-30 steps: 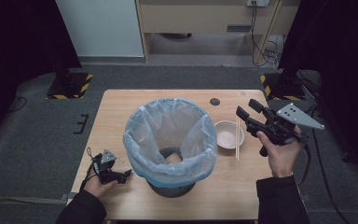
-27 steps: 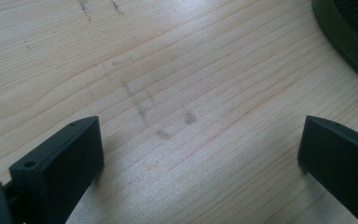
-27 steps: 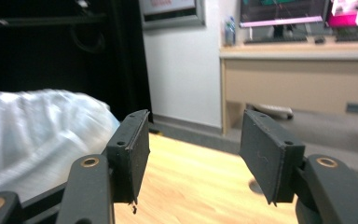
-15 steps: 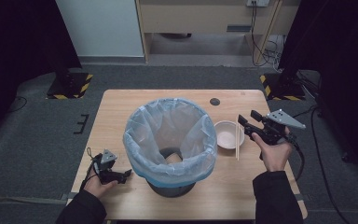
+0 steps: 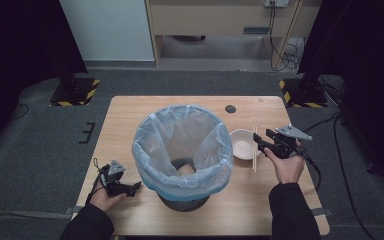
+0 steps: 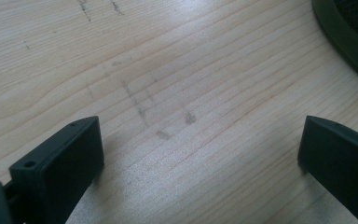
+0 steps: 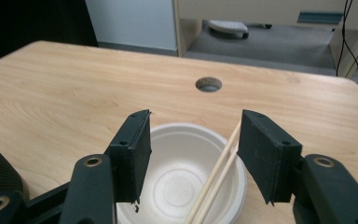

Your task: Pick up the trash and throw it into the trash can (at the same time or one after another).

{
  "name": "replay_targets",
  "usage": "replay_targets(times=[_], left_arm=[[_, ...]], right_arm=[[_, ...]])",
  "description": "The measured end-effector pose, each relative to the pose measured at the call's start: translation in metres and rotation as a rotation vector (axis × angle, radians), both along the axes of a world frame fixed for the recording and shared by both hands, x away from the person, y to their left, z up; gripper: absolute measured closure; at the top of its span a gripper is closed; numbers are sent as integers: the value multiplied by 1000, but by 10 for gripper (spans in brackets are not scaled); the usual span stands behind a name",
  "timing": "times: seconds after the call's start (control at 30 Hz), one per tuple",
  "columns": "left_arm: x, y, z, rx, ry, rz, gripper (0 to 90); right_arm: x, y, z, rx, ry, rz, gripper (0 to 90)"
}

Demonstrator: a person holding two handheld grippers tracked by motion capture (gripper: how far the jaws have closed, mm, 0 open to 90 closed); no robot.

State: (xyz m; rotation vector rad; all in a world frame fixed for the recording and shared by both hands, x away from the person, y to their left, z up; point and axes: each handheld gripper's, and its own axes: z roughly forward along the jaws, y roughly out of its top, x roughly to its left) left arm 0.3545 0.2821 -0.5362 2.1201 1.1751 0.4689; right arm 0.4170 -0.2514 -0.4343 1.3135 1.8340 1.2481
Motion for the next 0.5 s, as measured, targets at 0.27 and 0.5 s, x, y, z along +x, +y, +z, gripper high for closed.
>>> replay_targets(times=[0.27, 0.5], left_arm=[[0, 0, 0, 0, 0, -1, 0], [0, 0, 0, 0, 0, -1, 0]], right_arm=[[7, 2, -21, -40, 71, -20, 456], [13, 8, -35, -98, 112, -12, 476]])
